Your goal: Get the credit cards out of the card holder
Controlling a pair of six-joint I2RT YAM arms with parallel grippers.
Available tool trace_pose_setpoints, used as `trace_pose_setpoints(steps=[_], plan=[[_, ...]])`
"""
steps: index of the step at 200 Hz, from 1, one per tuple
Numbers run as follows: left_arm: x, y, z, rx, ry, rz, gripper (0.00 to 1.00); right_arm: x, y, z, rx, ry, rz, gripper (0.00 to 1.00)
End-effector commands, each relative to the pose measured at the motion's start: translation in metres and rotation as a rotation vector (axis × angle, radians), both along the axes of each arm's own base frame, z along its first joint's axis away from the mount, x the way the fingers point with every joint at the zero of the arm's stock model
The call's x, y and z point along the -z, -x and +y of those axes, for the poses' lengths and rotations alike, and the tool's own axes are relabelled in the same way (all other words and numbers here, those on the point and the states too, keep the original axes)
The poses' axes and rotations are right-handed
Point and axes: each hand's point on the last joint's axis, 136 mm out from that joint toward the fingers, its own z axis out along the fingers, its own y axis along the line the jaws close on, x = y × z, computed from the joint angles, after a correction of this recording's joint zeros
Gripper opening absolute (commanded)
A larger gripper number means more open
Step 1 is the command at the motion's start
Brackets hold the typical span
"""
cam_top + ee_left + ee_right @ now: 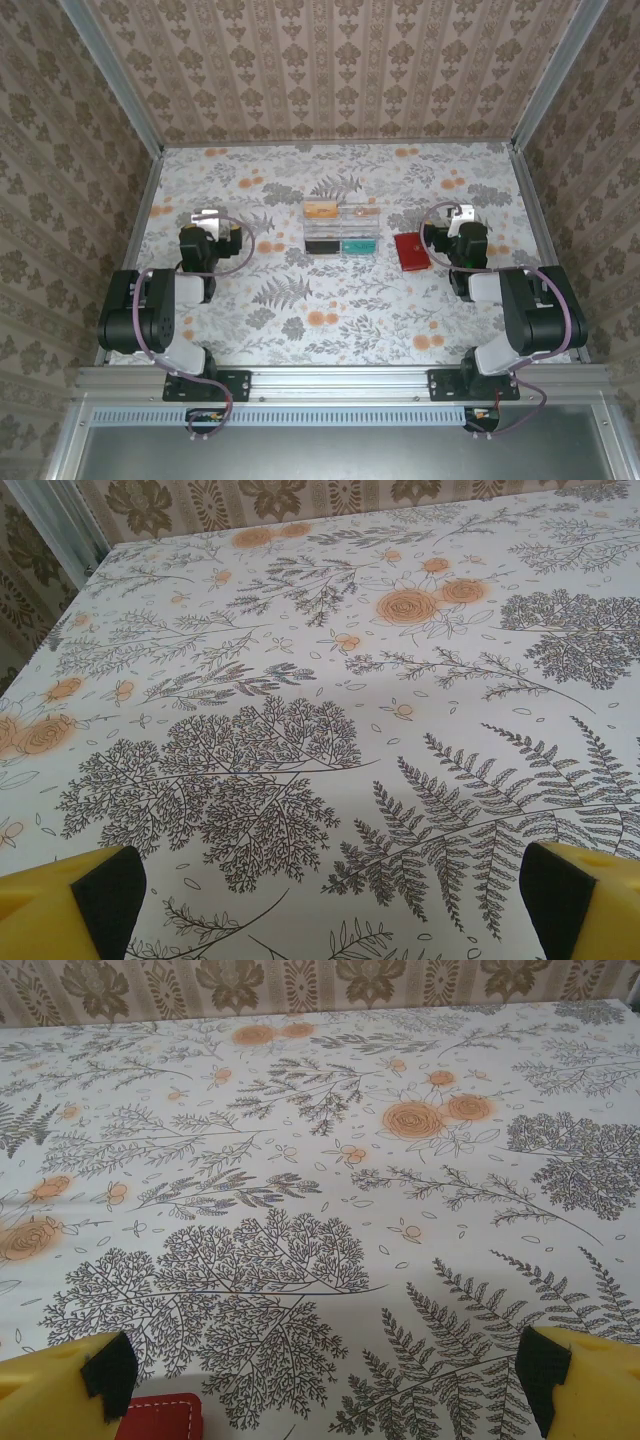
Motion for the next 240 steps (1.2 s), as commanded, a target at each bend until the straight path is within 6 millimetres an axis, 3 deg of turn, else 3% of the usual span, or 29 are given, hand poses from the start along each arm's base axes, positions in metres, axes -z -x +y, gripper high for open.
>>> trace_pose_setpoints(steps=[1,152,167,193,196,213,240], plan=[[-0.009,-0.005,0.003,-0.004,-0.006,-0.022,1.00,-0.008,-0.006,0.003,-0.017,0.008,-0.020,1.00],[-0.012,-0.007,0.010,-0.003,0.043,-0.005,1.00,-0.008,-0.006,0.003,-0.018,0.005,-0.025,1.00],[-0.021,-0.008,0.014,-0.030,0.042,0.027,1.00,-0.011,-0.005,0.002,-0.012,0.006,-0.019,1.00],[-0.066,-0.009,0.024,-0.106,0.076,0.055,1.00,-0.026,-0.003,-0.004,0.034,-0.013,0.070,1.00],[-0.070,-0.008,0.024,-0.117,0.087,0.065,1.00,-0.036,-0.003,-0.006,0.048,-0.022,0.066,1.00],[-0.101,-0.003,0.033,-0.219,0.187,0.093,1.00,-0.047,0.000,-0.017,0.167,-0.104,0.164,1.00],[-0.118,0.018,0.049,-0.396,0.367,0.237,1.00,-0.058,0.000,-0.007,0.198,-0.261,0.300,1.00]])
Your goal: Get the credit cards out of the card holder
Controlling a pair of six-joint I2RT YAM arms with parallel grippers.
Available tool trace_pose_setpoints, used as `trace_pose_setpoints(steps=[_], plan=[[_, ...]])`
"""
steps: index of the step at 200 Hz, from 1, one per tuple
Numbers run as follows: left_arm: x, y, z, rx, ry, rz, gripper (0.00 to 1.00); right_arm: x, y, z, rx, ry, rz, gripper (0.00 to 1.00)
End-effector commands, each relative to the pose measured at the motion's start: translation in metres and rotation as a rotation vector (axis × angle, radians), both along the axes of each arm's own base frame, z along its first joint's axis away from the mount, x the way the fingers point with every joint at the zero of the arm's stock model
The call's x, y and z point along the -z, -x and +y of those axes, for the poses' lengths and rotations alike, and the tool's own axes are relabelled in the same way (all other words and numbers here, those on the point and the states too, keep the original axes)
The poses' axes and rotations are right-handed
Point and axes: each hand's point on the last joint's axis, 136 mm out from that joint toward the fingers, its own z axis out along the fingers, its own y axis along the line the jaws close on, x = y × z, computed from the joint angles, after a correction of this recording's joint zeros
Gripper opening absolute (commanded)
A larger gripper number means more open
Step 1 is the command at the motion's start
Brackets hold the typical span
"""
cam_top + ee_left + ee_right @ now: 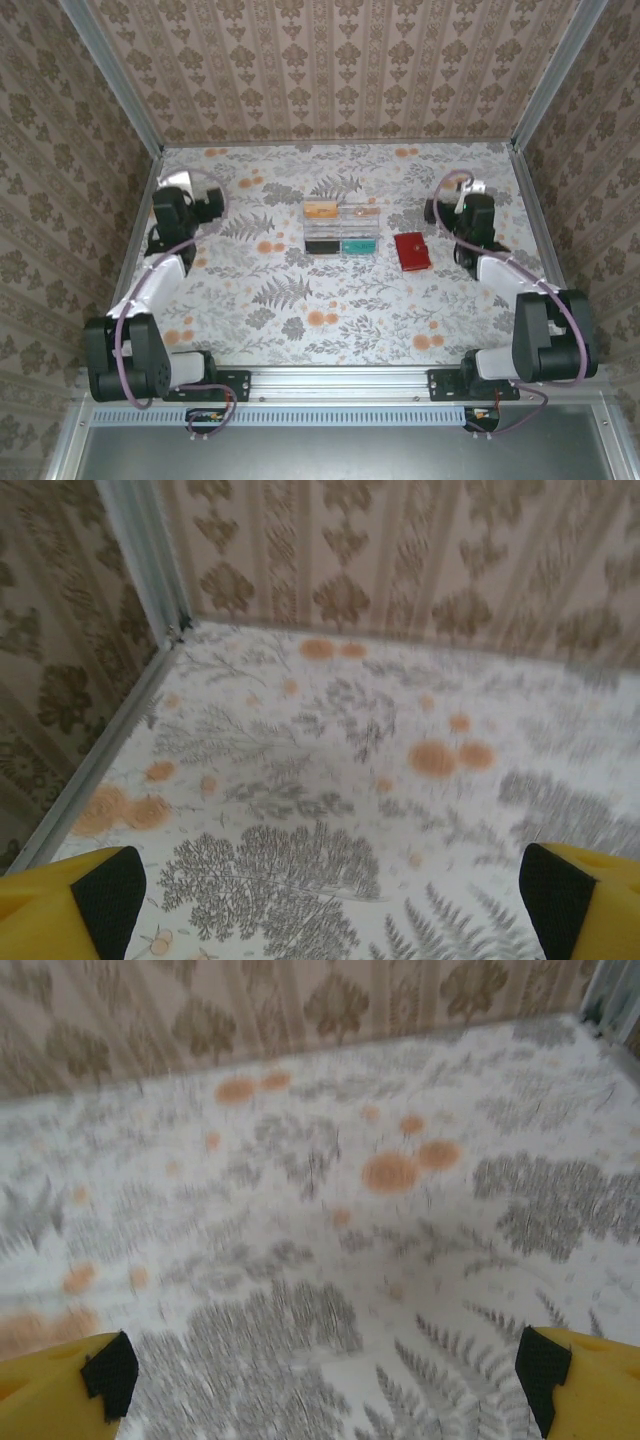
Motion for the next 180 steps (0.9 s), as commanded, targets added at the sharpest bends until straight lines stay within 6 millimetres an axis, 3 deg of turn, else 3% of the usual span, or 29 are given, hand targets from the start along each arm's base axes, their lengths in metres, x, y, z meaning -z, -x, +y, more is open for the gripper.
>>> trace_pose_setpoints(steps=[1,19,58,87,125,153,180], plan=[[0.023,0.037,0.020,-0.191,0.204,0.248,1.00,0.019,0.022,0.002,0.085,-0.166,0.228,1.00],[0.023,0.042,0.009,-0.137,0.310,0.270,1.00,0.020,0.017,0.022,0.015,-0.257,0.249,1.00],[0.024,0.056,-0.019,-0.036,0.382,0.318,1.00,0.059,0.018,0.054,-0.051,-0.233,0.430,1.00],[0.027,0.066,-0.035,0.006,0.372,0.357,0.99,0.088,0.025,0.067,-0.062,-0.209,0.554,1.00],[0.029,0.072,-0.047,0.041,0.361,0.363,1.00,0.112,0.032,0.083,-0.102,-0.157,0.634,0.88],[0.032,0.074,-0.054,0.057,0.363,0.383,1.00,0.137,0.036,0.083,-0.089,-0.143,0.725,0.75],[0.027,0.077,-0.058,0.069,0.363,0.367,1.00,0.142,0.046,0.087,-0.091,-0.124,0.746,0.70]])
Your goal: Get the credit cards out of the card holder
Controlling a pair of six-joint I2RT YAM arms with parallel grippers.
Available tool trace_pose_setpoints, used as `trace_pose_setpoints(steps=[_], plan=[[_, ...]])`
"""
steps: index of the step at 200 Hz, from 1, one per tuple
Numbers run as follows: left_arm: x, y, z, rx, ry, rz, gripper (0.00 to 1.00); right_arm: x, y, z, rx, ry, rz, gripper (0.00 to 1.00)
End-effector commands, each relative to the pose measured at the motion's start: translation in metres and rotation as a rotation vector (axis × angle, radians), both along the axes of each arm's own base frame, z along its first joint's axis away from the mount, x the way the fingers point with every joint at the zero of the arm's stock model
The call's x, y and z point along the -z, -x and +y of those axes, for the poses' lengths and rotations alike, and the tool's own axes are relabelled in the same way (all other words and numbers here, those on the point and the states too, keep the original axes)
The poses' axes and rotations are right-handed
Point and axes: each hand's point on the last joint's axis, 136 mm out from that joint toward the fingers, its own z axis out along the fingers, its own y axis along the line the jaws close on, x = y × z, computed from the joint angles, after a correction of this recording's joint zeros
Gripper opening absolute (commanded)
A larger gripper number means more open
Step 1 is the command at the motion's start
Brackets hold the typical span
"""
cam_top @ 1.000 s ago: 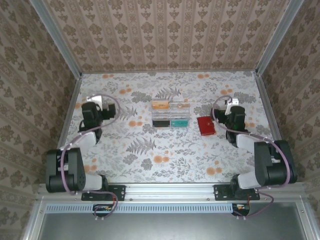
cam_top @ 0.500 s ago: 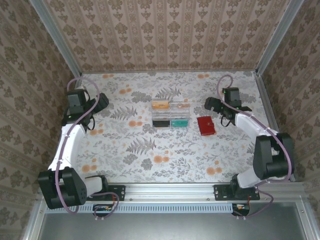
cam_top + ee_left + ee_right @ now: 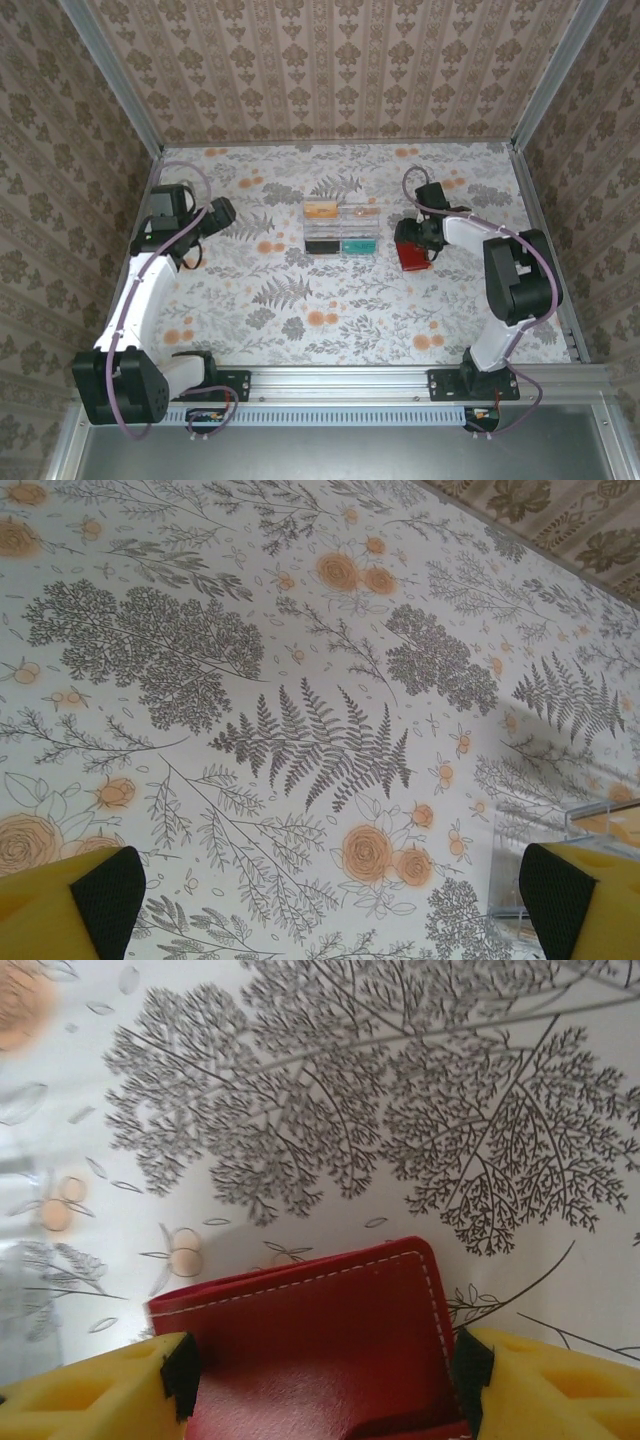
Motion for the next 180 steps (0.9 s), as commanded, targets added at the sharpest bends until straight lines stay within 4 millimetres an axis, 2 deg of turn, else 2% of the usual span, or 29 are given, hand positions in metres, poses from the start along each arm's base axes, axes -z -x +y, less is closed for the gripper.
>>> trace_pose_setpoints(steps=[1,30,52,84,95,118,180], plan=[[-0.001,0.009,-0.006,0.012,0.019,0.005,1.00,0.006,0.015,0.000,-0.004,0.038,0.058,0.69],[-0.001,0.015,-0.007,0.011,0.022,0.004,1.00,0.015,0.041,-0.001,-0.001,0.050,0.115,0.63],[-0.002,0.021,-0.007,0.012,0.022,-0.004,1.00,0.011,0.064,0.000,0.006,0.055,0.108,0.57],[-0.004,0.029,-0.009,0.023,0.027,-0.014,1.00,0.011,0.106,0.010,-0.004,0.054,0.122,0.56],[-0.004,0.033,-0.009,0.024,0.028,-0.010,1.00,0.010,0.118,0.018,-0.012,0.048,0.126,0.56],[-0.004,0.040,-0.012,0.033,0.037,-0.012,1.00,-0.002,0.128,0.036,-0.007,0.019,0.110,0.56],[0.000,0.061,-0.024,0.066,0.054,-0.004,1.00,0.014,0.163,0.103,-0.030,-0.009,0.123,0.55]])
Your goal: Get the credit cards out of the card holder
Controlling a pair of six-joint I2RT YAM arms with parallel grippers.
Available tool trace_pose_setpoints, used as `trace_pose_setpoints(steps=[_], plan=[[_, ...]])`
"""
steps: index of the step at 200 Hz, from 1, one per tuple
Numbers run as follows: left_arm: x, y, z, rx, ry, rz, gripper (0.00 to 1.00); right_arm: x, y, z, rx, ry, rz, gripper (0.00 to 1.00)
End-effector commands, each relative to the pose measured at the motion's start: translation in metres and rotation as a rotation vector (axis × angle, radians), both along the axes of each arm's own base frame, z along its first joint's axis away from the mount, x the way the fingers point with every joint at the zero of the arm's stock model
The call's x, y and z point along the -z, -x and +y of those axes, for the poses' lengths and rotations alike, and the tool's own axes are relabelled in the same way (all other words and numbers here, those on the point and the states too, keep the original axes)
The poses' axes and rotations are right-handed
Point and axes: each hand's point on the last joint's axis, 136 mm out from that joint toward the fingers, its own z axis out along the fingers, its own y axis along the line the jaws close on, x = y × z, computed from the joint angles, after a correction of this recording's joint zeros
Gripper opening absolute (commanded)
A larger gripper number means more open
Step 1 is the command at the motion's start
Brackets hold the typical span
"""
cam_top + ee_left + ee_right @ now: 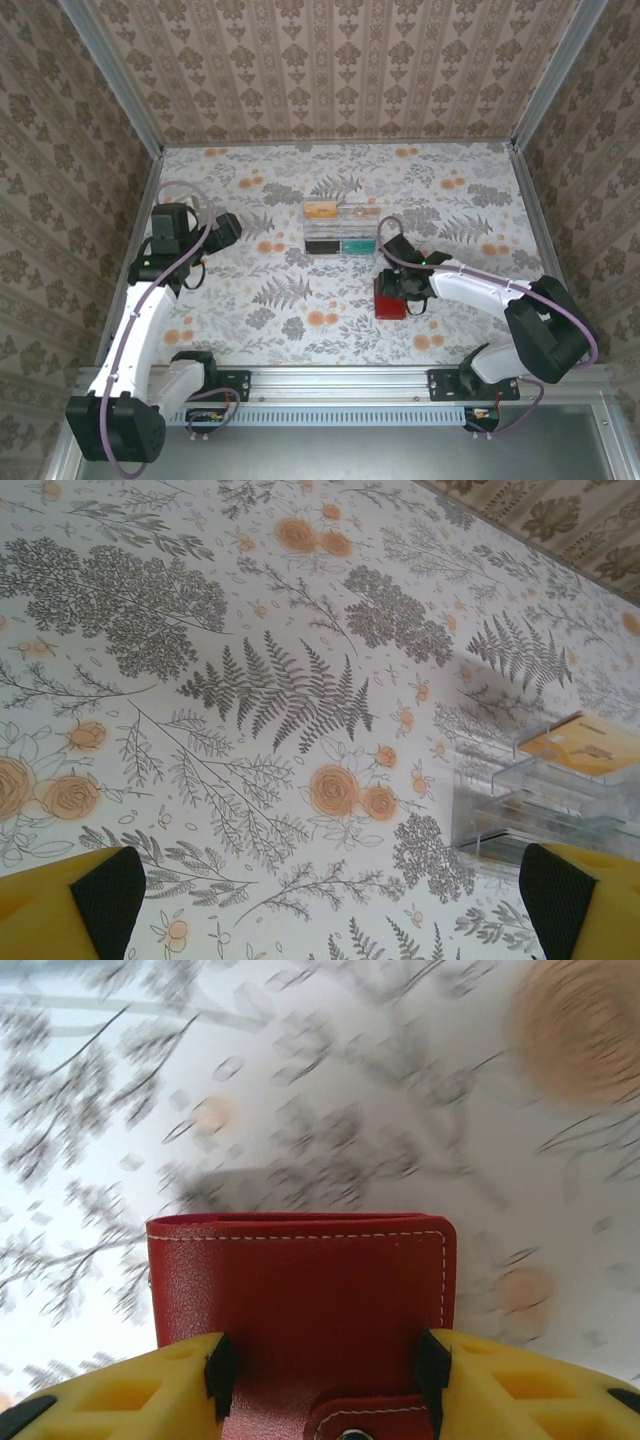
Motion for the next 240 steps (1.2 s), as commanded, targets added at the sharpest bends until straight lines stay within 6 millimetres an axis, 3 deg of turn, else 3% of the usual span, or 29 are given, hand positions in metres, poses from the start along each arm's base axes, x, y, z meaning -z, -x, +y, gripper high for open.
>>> trace_pose_setpoints(steps=[1,44,56,89,110,140,208,240], plan=[[0.007,0.016,-0.005,0.008,0.022,0.033,1.00,0.014,0.018,0.016,0.064,0.011,0.041,0.55],[0.005,0.030,-0.014,0.034,0.041,0.024,1.00,0.008,0.013,0.075,-0.027,0.016,0.013,0.55],[0.004,0.033,-0.016,0.041,0.045,0.017,1.00,0.004,0.009,0.084,-0.045,0.040,0.006,0.55],[-0.002,0.043,-0.019,0.057,0.042,-0.005,1.00,-0.027,0.008,0.082,-0.108,0.163,-0.061,0.58],[-0.003,0.047,-0.020,0.062,0.044,-0.010,1.00,-0.035,0.014,0.078,-0.144,0.219,-0.054,0.55],[-0.001,0.052,-0.022,0.071,0.041,-0.008,1.00,-0.026,0.025,0.073,-0.178,0.245,-0.024,0.46],[0.007,0.060,-0.023,0.080,0.024,0.012,1.00,-0.013,0.019,0.089,-0.260,0.265,-0.008,0.45],[0.005,0.062,-0.022,0.084,0.009,0.009,1.00,-0.002,0.021,0.087,-0.279,0.295,0.021,0.41]])
